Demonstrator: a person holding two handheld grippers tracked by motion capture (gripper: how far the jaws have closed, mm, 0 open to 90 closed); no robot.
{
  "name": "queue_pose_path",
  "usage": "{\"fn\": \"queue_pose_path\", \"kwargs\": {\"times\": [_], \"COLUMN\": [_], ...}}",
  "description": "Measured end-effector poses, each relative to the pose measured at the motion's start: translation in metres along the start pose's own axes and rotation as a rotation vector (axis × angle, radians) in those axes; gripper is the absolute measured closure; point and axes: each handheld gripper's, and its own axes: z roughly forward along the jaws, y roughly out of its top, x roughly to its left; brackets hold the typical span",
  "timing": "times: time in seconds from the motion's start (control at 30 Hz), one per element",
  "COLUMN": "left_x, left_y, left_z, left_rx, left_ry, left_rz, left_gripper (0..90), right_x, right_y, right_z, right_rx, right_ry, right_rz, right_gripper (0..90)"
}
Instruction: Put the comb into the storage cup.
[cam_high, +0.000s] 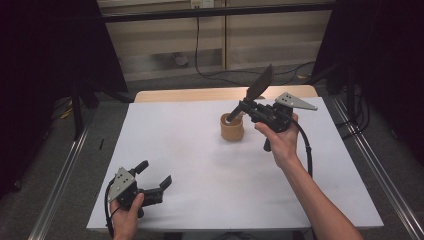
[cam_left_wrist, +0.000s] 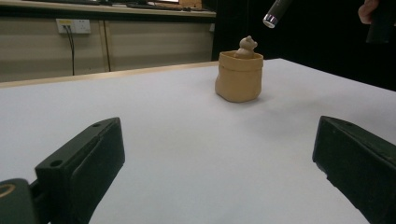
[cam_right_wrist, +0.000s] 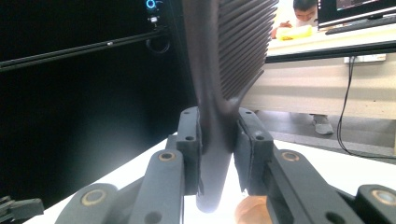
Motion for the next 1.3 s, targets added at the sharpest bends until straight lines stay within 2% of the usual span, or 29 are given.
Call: {"fn": "queue_pose_path", "kwargs": {"times": [0.13, 0.4, 0.47, 0.53, 0.67, 0.9, 0.97, 1.0, 1.2, 1.3], "left_x": [0.002, 0.003, 0.003, 0.004, 0.006, 0.007, 0.007, 0.007, 0.006, 0.005], "left_y": [0.000, 0.000, 0.000, 0.001, 0.002, 0.001, 0.000, 0.000, 0.001, 0.001], "left_z": [-0.001, -0.001, -0.002, -0.002, -0.005, -0.005, -0.003, -0.003, -0.003, -0.004], "left_rx": [-0.001, -0.004, -0.007, -0.008, -0.009, -0.007, -0.009, -0.004, 0.003, 0.004], "left_ry": [0.010, 0.015, 0.012, 0.014, 0.029, 0.029, 0.015, 0.017, 0.026, 0.035], "left_rz": [-0.004, 0.009, -0.003, 0.015, 0.013, 0.013, -0.023, -0.025, 0.014, 0.011], "left_gripper": [2.4, 2.4, 2.4, 2.4, 2.3, 2.3, 2.3, 2.3, 2.3, 2.3], "right_x": [-0.003, -0.007, -0.008, -0.009, -0.008, -0.011, -0.012, -0.012, -0.016, -0.018], "right_y": [0.003, 0.005, 0.005, 0.005, 0.006, 0.003, 0.003, 0.003, 0.002, -0.002], "right_z": [0.003, 0.015, 0.018, 0.021, 0.025, 0.029, 0.031, 0.032, 0.037, 0.038], "right_rx": [-0.011, 0.007, 0.013, 0.009, 0.011, 0.026, 0.027, 0.026, 0.040, 0.064], "right_ry": [-0.011, -0.030, -0.038, -0.042, -0.050, -0.060, -0.055, -0.057, -0.072, -0.077], "right_rz": [0.003, -0.013, -0.027, -0.036, -0.039, -0.067, -0.060, -0.066, -0.068, -0.087], "right_gripper": [73.2, 73.2, 73.1, 73.2, 73.2, 73.2, 73.1, 73.2, 73.2, 73.2]}}
